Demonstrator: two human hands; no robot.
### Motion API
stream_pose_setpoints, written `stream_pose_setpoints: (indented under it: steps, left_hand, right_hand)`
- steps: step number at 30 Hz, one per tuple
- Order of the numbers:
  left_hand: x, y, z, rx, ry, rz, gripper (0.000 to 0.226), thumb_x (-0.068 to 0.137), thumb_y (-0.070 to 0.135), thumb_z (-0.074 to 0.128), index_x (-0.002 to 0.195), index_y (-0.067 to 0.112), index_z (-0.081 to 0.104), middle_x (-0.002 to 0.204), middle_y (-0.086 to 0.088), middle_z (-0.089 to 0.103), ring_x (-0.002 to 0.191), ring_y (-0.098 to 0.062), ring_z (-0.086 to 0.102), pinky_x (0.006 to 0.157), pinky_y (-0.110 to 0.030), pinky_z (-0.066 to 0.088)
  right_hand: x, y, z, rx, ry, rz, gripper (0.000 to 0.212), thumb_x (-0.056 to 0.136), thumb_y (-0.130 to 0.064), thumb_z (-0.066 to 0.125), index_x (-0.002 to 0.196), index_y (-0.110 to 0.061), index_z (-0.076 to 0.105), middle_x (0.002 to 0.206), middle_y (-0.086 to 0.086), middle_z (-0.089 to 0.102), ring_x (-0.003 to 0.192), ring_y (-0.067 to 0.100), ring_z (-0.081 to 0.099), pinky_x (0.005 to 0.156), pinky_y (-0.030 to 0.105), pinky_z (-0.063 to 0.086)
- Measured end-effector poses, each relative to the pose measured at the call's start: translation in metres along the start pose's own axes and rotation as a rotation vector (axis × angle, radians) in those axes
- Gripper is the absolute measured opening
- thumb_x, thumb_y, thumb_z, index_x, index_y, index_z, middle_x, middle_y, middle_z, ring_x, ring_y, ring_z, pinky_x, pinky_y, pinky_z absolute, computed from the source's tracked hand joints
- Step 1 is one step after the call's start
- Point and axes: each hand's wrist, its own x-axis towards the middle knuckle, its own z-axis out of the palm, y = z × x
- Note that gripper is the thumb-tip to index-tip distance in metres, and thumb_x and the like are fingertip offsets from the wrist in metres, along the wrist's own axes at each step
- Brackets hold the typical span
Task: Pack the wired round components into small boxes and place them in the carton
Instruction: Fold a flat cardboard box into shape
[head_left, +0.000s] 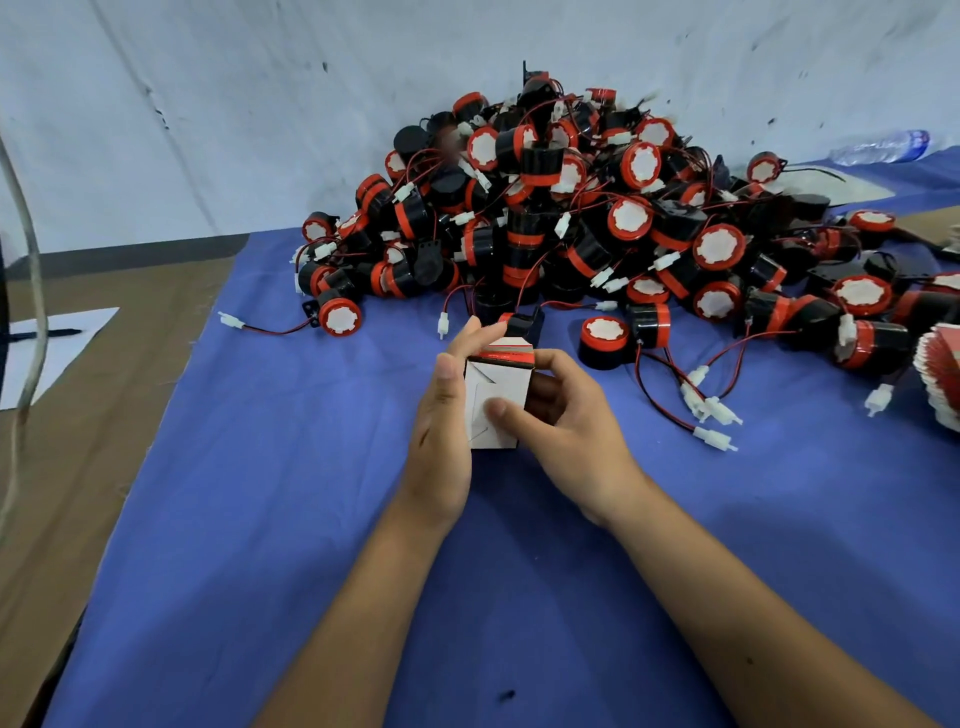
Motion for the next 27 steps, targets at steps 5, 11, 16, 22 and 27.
stream_pose_setpoints:
  steps: [5, 11, 16, 22, 27]
  left_hand:
    - [-0.001, -0.003, 0.006, -0.013, -0.047, 0.022, 0.055, 0.108, 0.044, 0.018, 0.137, 0.024, 0.061, 0.164, 0.007, 0.038, 0.152, 0.001, 0.029, 0.111, -0.009, 0.032]
    - [0.001, -0.006, 0.003, -0.071, -0.043, 0.068, 0.059, 0.103, 0.056, 0.026, 0.142, 0.027, 0.058, 0.164, 0.011, 0.039, 0.151, 0.000, 0.031, 0.114, -0.015, 0.034]
    - [-0.001, -0.004, 0.009, -0.050, -0.081, 0.103, 0.068, 0.098, 0.075, 0.038, 0.143, 0.027, 0.056, 0.167, 0.009, 0.035, 0.153, 0.000, 0.028, 0.114, -0.013, 0.032]
    - [0.001, -0.008, 0.000, -0.047, -0.009, 0.113, 0.073, 0.099, 0.072, 0.037, 0.149, 0.020, 0.050, 0.165, 0.009, 0.037, 0.149, -0.003, 0.036, 0.116, -0.022, 0.036]
    - [0.004, -0.013, -0.003, -0.114, 0.141, -0.055, 0.064, 0.100, 0.058, 0.027, 0.145, 0.022, 0.055, 0.130, 0.017, 0.070, 0.122, 0.003, 0.062, 0.093, -0.016, 0.052]
  right_hand:
    - [0.002, 0.003, 0.000, -0.117, 0.057, -0.062, 0.033, 0.093, 0.003, 0.066, 0.118, -0.017, 0.060, 0.106, 0.001, 0.077, 0.100, 0.018, 0.074, 0.085, 0.038, 0.061]
    - [0.002, 0.003, -0.001, -0.128, 0.036, -0.062, 0.033, 0.095, 0.002, 0.065, 0.121, -0.016, 0.059, 0.108, 0.001, 0.076, 0.102, 0.015, 0.074, 0.086, 0.032, 0.060]
    - [0.003, 0.005, -0.001, -0.290, 0.120, -0.110, 0.033, 0.092, 0.001, 0.066, 0.119, -0.018, 0.060, 0.100, -0.004, 0.074, 0.091, 0.012, 0.071, 0.079, 0.032, 0.056]
    - [0.001, -0.002, -0.009, -0.118, -0.120, -0.058, 0.038, 0.091, -0.004, 0.075, 0.124, -0.015, 0.062, 0.114, -0.002, 0.075, 0.108, 0.016, 0.072, 0.093, 0.030, 0.058]
    - [-0.002, -0.004, -0.010, -0.159, -0.209, -0.027, 0.036, 0.087, -0.001, 0.078, 0.120, -0.010, 0.066, 0.108, 0.005, 0.077, 0.101, 0.025, 0.074, 0.094, 0.041, 0.060]
